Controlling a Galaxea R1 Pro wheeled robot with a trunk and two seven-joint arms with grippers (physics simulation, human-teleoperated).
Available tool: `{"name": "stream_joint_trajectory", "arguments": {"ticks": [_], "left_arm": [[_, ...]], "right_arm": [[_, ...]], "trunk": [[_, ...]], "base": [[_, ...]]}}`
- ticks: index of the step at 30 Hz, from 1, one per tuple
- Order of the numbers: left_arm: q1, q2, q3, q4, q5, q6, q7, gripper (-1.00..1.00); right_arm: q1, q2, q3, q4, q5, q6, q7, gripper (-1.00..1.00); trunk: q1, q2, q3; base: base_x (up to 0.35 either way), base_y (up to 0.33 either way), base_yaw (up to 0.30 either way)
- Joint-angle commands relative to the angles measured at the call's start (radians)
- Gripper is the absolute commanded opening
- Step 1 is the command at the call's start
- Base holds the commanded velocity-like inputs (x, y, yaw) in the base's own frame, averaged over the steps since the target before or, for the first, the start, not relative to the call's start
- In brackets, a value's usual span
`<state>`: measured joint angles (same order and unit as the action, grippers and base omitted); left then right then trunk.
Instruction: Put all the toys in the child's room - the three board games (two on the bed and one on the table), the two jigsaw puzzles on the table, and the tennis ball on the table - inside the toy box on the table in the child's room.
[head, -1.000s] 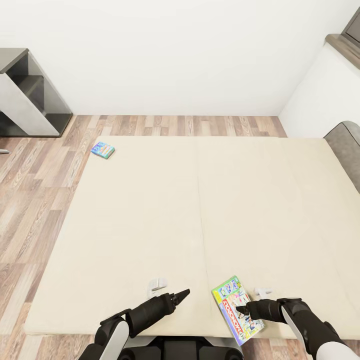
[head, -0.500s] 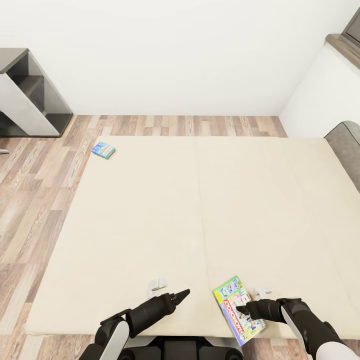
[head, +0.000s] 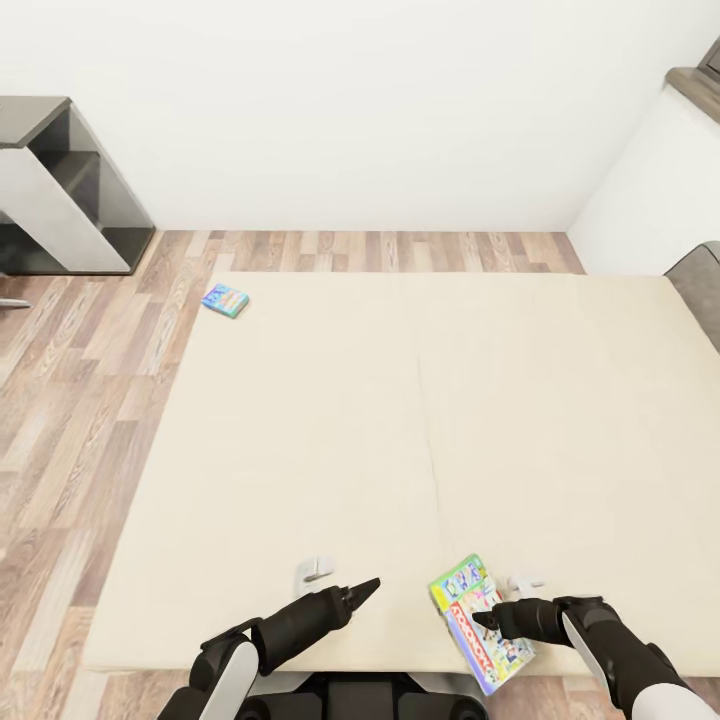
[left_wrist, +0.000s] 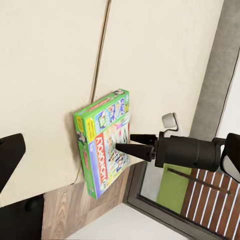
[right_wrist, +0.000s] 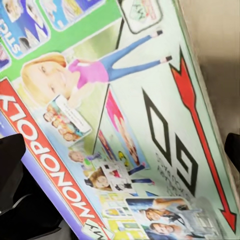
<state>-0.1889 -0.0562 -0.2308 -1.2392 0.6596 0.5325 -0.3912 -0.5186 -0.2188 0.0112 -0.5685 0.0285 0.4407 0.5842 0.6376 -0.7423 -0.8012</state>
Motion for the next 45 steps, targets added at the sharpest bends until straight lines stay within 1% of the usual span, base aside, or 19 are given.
{"name": "stream_joint_trajectory", "arguments": {"ticks": [1, 12, 17, 45], "left_arm": [[0.000, 0.000, 0.001, 0.000, 0.008, 0.008, 0.000, 1.00], [0.000, 0.000, 0.001, 0.000, 0.008, 0.008, 0.000, 1.00], [-0.001, 0.000, 0.001, 0.000, 0.008, 0.008, 0.000, 1.00], [-0.001, 0.001, 0.001, 0.000, 0.007, 0.006, 0.000, 1.00]], "right_arm": [[0.000, -0.001, 0.001, -0.002, 0.002, 0.006, 0.003, 1.00], [0.000, -0.001, 0.001, -0.002, 0.002, 0.005, 0.003, 1.00], [0.000, -0.001, 0.001, -0.002, 0.002, 0.004, 0.003, 1.00], [0.000, -0.001, 0.001, -0.002, 0.002, 0.005, 0.003, 1.00]], "trunk": [[0.000, -0.001, -0.001], [0.000, -0.001, -0.001], [0.000, -0.001, -0.001], [0.000, -0.001, -0.001]], "base": [[0.000, 0.264, 0.000], [0.000, 0.270, 0.000], [0.000, 0.160, 0.000], [0.000, 0.023, 0.000]]}}
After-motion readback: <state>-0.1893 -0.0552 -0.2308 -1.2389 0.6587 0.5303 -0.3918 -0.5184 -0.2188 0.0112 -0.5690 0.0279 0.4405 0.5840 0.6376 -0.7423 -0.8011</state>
